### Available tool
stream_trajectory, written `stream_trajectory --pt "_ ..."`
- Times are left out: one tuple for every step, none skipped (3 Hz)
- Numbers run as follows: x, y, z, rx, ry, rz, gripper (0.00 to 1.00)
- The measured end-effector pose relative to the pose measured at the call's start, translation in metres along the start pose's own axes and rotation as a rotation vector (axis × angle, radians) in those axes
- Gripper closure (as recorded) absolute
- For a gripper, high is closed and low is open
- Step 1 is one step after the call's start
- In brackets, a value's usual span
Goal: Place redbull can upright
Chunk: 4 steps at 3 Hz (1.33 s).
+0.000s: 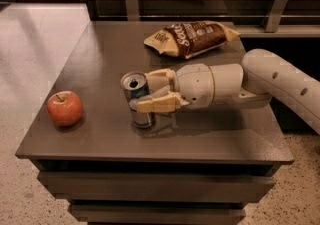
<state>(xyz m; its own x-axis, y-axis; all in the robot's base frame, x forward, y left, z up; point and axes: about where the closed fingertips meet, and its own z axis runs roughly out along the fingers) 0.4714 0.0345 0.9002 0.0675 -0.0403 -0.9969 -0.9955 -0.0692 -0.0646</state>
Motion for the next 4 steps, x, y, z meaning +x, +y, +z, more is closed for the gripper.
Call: stream_trajectory --pt "0.0021 -0.0016 -0.0003 -0.003 -0.005 0.003 0.39" --pt "0.0036 -0.0013 -0.0005 -0.007 -0.008 0.008 0.16" --pt "0.0043 -0.0004 -0.0010 -0.010 -0.007 0.010 0.00" --pt "0.0044 -0.0002 -0.0012 -0.010 -0.004 0.010 0.00"
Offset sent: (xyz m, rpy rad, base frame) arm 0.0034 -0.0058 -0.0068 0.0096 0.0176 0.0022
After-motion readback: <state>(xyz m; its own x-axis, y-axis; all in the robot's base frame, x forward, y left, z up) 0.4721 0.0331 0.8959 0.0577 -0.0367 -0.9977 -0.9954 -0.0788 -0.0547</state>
